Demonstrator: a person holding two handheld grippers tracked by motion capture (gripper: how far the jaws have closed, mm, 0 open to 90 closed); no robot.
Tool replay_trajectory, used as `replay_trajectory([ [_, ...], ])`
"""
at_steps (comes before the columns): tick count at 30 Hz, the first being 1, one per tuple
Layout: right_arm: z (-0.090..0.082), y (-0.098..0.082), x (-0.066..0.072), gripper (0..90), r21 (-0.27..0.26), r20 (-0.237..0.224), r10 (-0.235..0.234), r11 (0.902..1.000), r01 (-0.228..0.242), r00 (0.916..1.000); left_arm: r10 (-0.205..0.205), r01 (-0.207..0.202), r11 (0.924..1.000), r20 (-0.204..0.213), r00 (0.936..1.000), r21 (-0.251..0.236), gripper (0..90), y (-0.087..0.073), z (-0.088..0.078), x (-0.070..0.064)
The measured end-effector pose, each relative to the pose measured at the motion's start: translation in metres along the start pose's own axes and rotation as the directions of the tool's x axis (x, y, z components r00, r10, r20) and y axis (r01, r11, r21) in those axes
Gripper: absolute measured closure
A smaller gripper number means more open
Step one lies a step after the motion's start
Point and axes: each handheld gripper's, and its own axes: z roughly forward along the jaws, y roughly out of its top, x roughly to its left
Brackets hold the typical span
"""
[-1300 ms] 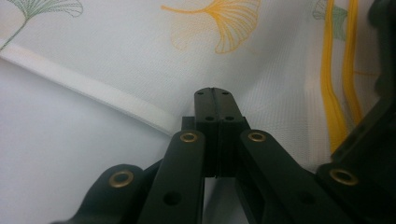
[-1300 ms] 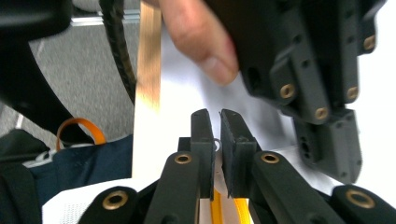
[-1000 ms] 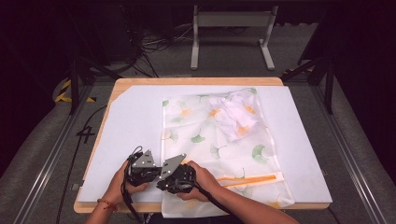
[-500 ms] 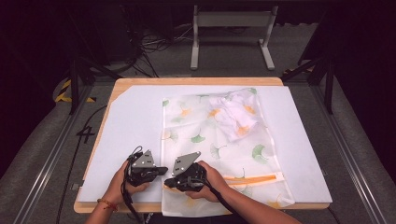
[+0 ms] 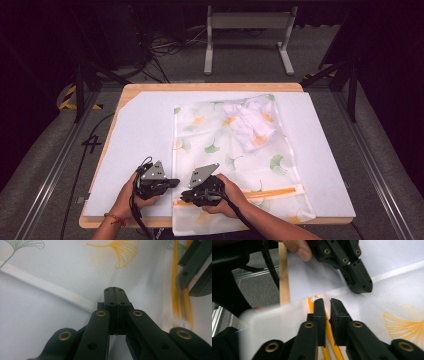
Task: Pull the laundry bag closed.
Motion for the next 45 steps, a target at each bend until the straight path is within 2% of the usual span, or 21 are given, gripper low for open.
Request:
replay_trajectory([
  [7, 0.007, 0.002, 0.006, 84.3, 0.001, -0.012, -0.028, 0.9996, 0.028, 0.9995, 0.004, -0.004, 1.0000, 0.001, 1.0000, 0.003, 90.0, 0.000, 0.000, 0.000],
  [13, 0.007, 0.006, 0.004, 77.5, -0.014, -0.020, -0.013, 0.9998, 0.013, 0.9997, 0.004, -0.004, 1.0000, 0.001, 1.0000, 0.003, 90.0, 0.000, 0.000, 0.000],
  [16, 0.011, 0.013, 0.003, 75.3, -0.017, -0.043, -0.019, 0.9997, 0.018, 0.9989, 0.001, -0.001, 1.0000, 0.003, 1.0000, 0.002, 90.0, 0.000, 0.000, 0.000],
  [18, 0.017, 0.019, 0.003, 74.0, 0.002, -0.063, -0.025, 0.9997, 0.025, 0.9977, 0.002, -0.002, 1.0000, 0.001, 1.0000, 0.003, 90.0, 0.000, 0.000, 0.000],
  [21, 0.023, 0.022, 0.001, 71.7, 0.018, -0.069, -0.020, 0.9996, 0.022, 0.9974, -0.002, 0.002, 1.0000, 0.004, 1.0000, 0.001, 90.0, 0.000, 0.000, 0.000],
  [26, 0.039, 0.022, -0.004, 69.7, 0.076, -0.072, 0.030, 0.9968, -0.025, 0.9969, 0.004, -0.004, 1.0000, -0.001, 1.0000, 0.001, 90.0, 0.000, 0.000, 0.000],
  [27, 0.040, 0.021, -0.006, 70.2, 0.067, -0.084, 0.055, 0.9966, -0.049, 0.9950, 0.004, -0.004, 1.0000, 0.000, 1.0000, 0.001, 90.0, 0.000, 0.000, 0.000],
  [29, 0.040, 0.021, -0.007, 72.2, 0.065, -0.089, 0.062, 0.9963, -0.056, 0.9941, 0.004, -0.004, 1.0000, 0.000, 1.0000, 0.001, 90.0, 0.000, 0.000, 0.000],
  [30, 0.039, 0.020, -0.008, 76.0, 0.059, -0.103, 0.072, 0.9961, -0.066, 0.9921, 0.002, -0.002, 1.0000, 0.001, 1.0000, 0.001, 90.0, 0.000, 0.000, 0.000],
  [33, 0.037, 0.020, -0.006, 77.7, 0.049, -0.102, 0.071, 0.9966, -0.066, 0.9922, 0.002, -0.002, 1.0000, 0.002, 1.0000, 0.001, 90.0, 0.000, 0.000, 0.000],
  [35, 0.035, 0.018, -0.009, 78.5, 0.023, -0.120, 0.101, 0.9948, -0.099, 0.9876, 0.000, 0.000, 1.0000, 0.003, 1.0000, 0.000, 90.0, 0.000, 0.000, 0.000],
  [36, 0.035, 0.018, -0.010, 74.0, 0.016, -0.122, 0.122, 0.9925, -0.121, 0.9851, 0.003, -0.003, 1.0000, 0.003, 1.0000, 0.002, 90.0, 0.000, 0.000, 0.000],
  [37, 0.035, 0.018, -0.012, 72.2, 0.014, -0.111, 0.124, 0.9922, -0.124, 0.9860, 0.002, -0.002, 1.0000, 0.002, 1.0000, 0.001, 90.0, 0.000, 0.000, 0.000],
  [39, 0.036, 0.017, -0.013, 73.8, 0.011, -0.125, 0.140, 0.9902, -0.139, 0.9823, 0.004, -0.004, 1.0000, 0.001, 1.0000, 0.001, 90.0, 0.000, 0.000, 0.000],
  [41, 0.036, 0.017, -0.013, 81.8, 0.012, -0.127, 0.137, 0.9905, -0.137, 0.9823, 0.004, -0.004, 1.0000, 0.000, 1.0000, 0.001, 90.0, 0.000, 0.000, 0.000],
  [45, 0.038, 0.019, -0.011, 86.5, 0.022, -0.125, 0.111, 0.9938, -0.109, 0.9859, 0.006, -0.006, 1.0000, -0.001, 1.0000, 0.000, 90.0, 0.000, 0.000, 0.000],
])
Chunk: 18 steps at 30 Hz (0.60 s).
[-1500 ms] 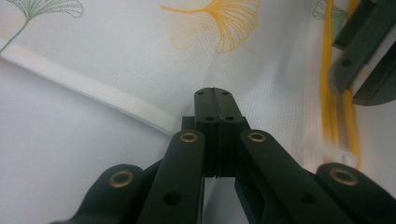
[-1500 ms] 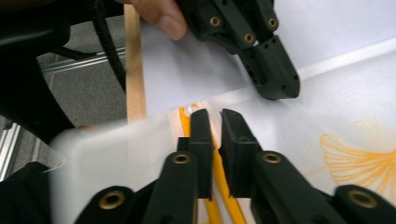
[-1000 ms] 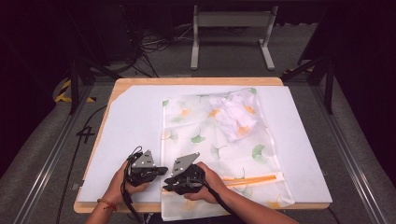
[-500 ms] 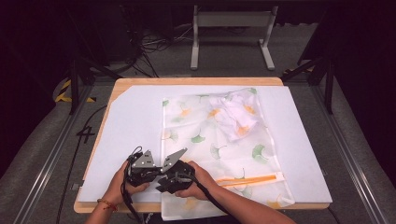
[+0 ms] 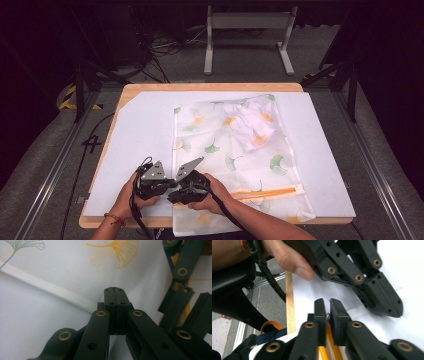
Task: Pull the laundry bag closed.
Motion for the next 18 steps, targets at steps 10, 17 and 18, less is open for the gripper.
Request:
replay_trajectory([
  [10, -0.007, -0.002, 0.002, 90.0, -0.031, -0.011, 0.013, 0.9994, -0.014, 0.9998, 0.002, -0.002, 1.0000, 0.000, 1.0000, 0.000, 90.0, 0.000, 0.000, 0.000],
  [17, -0.017, -0.004, 0.005, 90.0, -0.073, -0.003, 0.011, 0.9973, -0.011, 0.9999, 0.008, -0.008, 1.0000, -0.004, 1.0000, 0.005, 90.0, 0.001, 0.000, -0.001],
  [18, -0.018, -0.005, 0.005, 90.0, -0.065, -0.001, 0.007, 0.9979, -0.007, 1.0000, 0.010, -0.010, 0.9999, -0.006, 0.9999, 0.007, 90.0, 0.001, 0.000, -0.001],
])
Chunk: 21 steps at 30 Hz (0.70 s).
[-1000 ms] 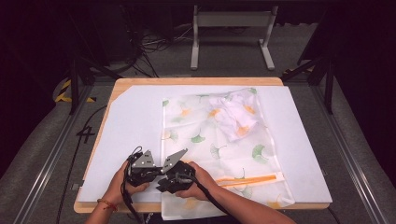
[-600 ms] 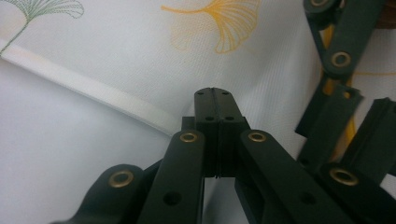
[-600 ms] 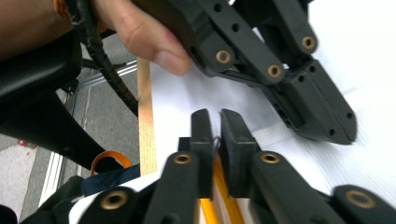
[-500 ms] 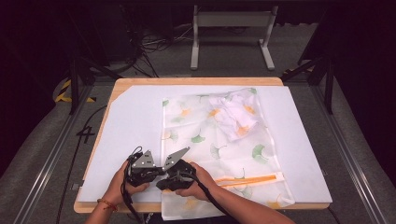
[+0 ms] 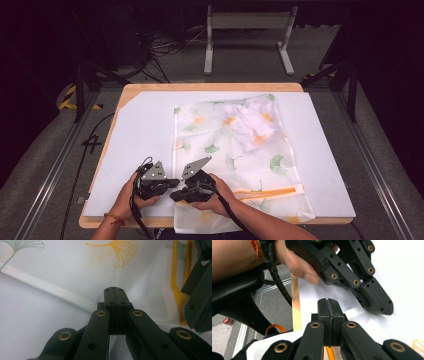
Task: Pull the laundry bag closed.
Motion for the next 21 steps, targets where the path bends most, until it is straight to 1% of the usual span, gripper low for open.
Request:
replay_trajectory([
  [3, -0.002, -0.003, 0.000, 90.0, -0.006, -0.002, 0.011, 0.9999, -0.011, 0.9999, -0.005, 0.005, 1.0000, 0.007, 1.0000, -0.004, 90.0, -0.001, 0.000, 0.001],
  [6, -0.001, -0.004, -0.001, 90.0, -0.004, -0.005, 0.011, 0.9999, -0.011, 0.9999, -0.004, 0.004, 1.0000, 0.006, 1.0000, -0.003, 90.0, 0.000, 0.000, 0.001],
  [8, 0.004, -0.005, -0.001, 90.0, 0.011, -0.013, 0.013, 0.9999, -0.013, 0.9998, -0.005, 0.005, 1.0000, 0.005, 1.0000, -0.002, 90.0, -0.001, 0.000, 0.001],
  [9, 0.007, -0.006, 0.000, 90.0, 0.024, -0.010, 0.014, 0.9996, -0.014, 0.9998, -0.007, 0.007, 1.0000, 0.004, 1.0000, -0.004, 90.0, 0.000, 0.000, 0.000],
  [11, 0.009, -0.007, -0.001, 90.0, 0.028, -0.013, 0.006, 0.9996, -0.006, 0.9999, -0.007, 0.007, 1.0000, 0.005, 1.0000, -0.004, 90.0, -0.001, 0.000, 0.000],
  [13, 0.011, -0.008, -0.003, 89.1, 0.032, -0.026, 0.023, 0.9992, -0.022, 0.9994, -0.006, 0.006, 1.0000, 0.006, 1.0000, -0.007, 90.0, -0.001, 0.000, 0.001],
  [15, 0.011, -0.008, -0.004, 87.3, 0.037, -0.032, 0.020, 0.9991, -0.019, 0.9993, -0.006, 0.006, 1.0000, 0.005, 1.0000, -0.003, 90.0, -0.001, 0.000, 0.001],
  [16, 0.012, -0.007, -0.003, 88.3, 0.047, -0.031, 0.011, 0.9989, -0.009, 0.9995, -0.006, 0.006, 1.0000, 0.005, 1.0000, -0.003, 90.0, -0.001, 0.000, 0.001],
  [17, 0.012, -0.007, -0.003, 88.3, 0.047, -0.031, 0.011, 0.9989, -0.009, 0.9995, -0.005, 0.005, 1.0000, 0.006, 1.0000, -0.003, 90.0, -0.001, 0.000, 0.001],
  [19, 0.012, -0.007, -0.002, 90.0, 0.047, -0.012, -0.004, 0.9989, 0.005, 0.9999, -0.005, 0.005, 1.0000, 0.008, 1.0000, -0.003, 90.0, -0.001, 0.000, 0.001],
  [20, 0.011, -0.007, -0.002, 90.0, 0.046, -0.011, -0.005, 0.9989, 0.006, 0.9999, -0.006, 0.007, 1.0000, 0.009, 0.9999, -0.006, 90.0, -0.001, 0.000, 0.001],
  [21, 0.009, -0.007, -0.002, 90.0, 0.026, -0.011, 0.011, 0.9996, -0.011, 0.9999, -0.006, 0.006, 1.0000, 0.009, 0.9999, -0.005, 90.0, -0.001, 0.000, 0.001],
])
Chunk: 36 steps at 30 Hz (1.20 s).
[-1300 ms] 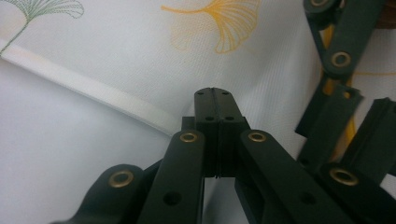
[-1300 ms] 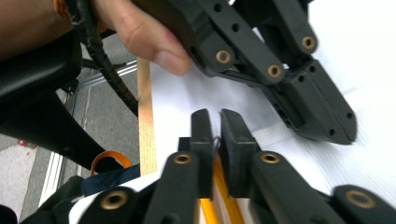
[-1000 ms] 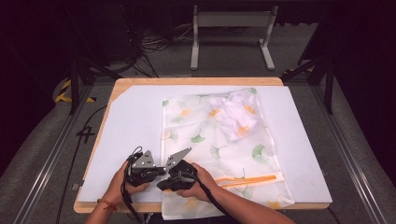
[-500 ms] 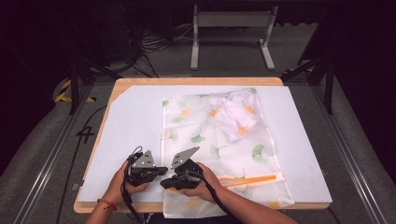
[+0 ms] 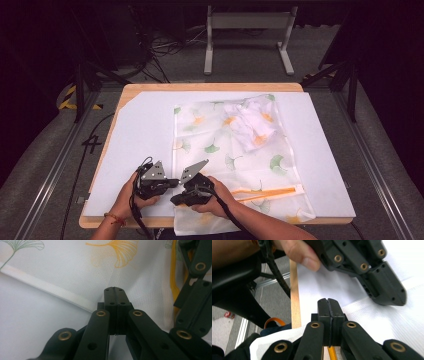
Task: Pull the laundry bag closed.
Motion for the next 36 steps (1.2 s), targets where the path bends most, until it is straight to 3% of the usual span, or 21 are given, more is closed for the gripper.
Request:
replay_trajectory([
  [10, -0.019, 0.000, -0.001, 90.0, -0.093, 0.016, 0.004, 0.9956, -0.002, 0.9999, 0.008, -0.008, 1.0000, -0.001, 1.0000, 0.004, 90.0, 0.000, 0.000, 0.000],
  [17, -0.026, -0.005, -0.001, 90.0, -0.082, 0.041, -0.012, 0.9965, 0.015, 0.9991, 0.021, -0.021, 0.9998, -0.003, 0.9998, 0.007, 90.0, 0.001, 0.000, 0.000],
  [20, -0.028, -0.006, -0.005, 90.0, -0.098, 0.035, 0.014, 0.9951, -0.011, 0.9993, 0.017, -0.017, 0.9998, 0.000, 0.9999, 0.008, 90.0, 0.001, 0.000, 0.000],
  [26, -0.031, -0.007, -0.003, 90.0, -0.121, 0.044, 0.000, 0.9926, 0.005, 0.9990, 0.020, -0.020, 0.9998, -0.002, 0.9998, 0.005, 90.0, 0.000, 0.000, 0.000],
  [33, -0.030, -0.008, 0.001, 90.0, -0.119, 0.049, -0.021, 0.9925, 0.027, 0.9986, 0.050, -0.050, 0.9986, -0.040, 0.9979, 0.019, 90.0, 0.002, -0.004, -0.008],
  [35, -0.028, -0.008, 0.002, 90.0, -0.118, 0.054, -0.028, 0.9925, 0.034, 0.9981, 0.042, -0.042, 0.9991, -0.031, 0.9986, 0.012, 90.0, 0.001, -0.005, -0.009],
  [36, -0.026, -0.008, 0.002, 90.0, -0.116, 0.056, -0.033, 0.9925, 0.040, 0.9979, 0.016, -0.016, 0.9998, -0.012, 0.9998, -0.014, 90.0, -0.001, -0.010, -0.011],
])
